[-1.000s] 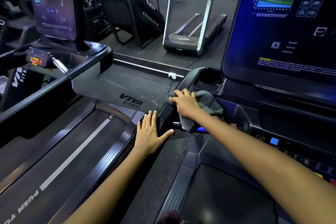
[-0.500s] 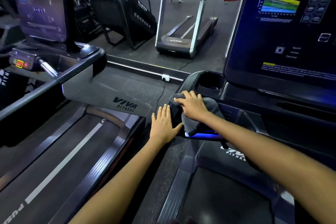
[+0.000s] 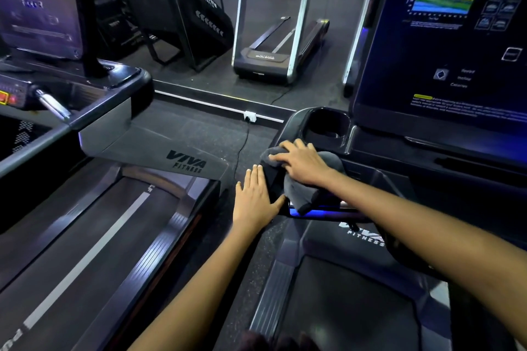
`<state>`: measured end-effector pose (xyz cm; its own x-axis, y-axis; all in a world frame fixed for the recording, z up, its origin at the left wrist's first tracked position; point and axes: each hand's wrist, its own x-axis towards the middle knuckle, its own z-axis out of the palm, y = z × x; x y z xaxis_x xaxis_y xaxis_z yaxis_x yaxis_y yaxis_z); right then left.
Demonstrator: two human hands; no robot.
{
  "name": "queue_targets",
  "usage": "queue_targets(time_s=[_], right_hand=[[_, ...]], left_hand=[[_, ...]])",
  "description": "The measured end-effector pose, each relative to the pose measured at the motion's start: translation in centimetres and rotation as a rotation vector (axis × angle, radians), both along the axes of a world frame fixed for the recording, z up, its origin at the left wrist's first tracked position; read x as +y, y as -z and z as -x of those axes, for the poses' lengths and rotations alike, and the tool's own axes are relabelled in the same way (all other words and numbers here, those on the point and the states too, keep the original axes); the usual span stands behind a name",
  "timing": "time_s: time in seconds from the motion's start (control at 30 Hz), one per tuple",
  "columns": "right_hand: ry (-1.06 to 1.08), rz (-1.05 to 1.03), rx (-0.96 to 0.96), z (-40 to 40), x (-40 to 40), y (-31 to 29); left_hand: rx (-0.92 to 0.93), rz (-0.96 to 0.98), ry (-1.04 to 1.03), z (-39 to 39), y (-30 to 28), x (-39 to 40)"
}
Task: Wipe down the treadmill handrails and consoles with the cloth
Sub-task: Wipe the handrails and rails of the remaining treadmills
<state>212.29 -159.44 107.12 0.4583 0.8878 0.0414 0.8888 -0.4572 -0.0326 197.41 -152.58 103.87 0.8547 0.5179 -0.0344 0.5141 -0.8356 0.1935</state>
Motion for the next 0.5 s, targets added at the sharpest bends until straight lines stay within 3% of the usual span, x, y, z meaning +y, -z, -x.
queue_targets(time_s=[0.2, 0.27, 0.4, 0.5], right_hand=[[0.36, 0.008, -0.001, -1.9, 3.2, -1.4], [0.332, 0.022, -0.031, -1.7, 4.7, -1.6], [0.057, 0.084, -0.055, -2.1, 3.2, -1.5], [0.081, 0.088, -0.047, -3.6, 1.5, -1.8]], left_hand=[[-0.005, 0.049, 0.01, 0.1, -0.2, 0.0], [-0.011, 0.063, 0.012, 0.2, -0.2, 0.1], [0.0, 0.045, 0.035, 0.3, -0.3, 0.1], [-0.004, 0.054, 0.041, 0.4, -0.1, 0.2]])
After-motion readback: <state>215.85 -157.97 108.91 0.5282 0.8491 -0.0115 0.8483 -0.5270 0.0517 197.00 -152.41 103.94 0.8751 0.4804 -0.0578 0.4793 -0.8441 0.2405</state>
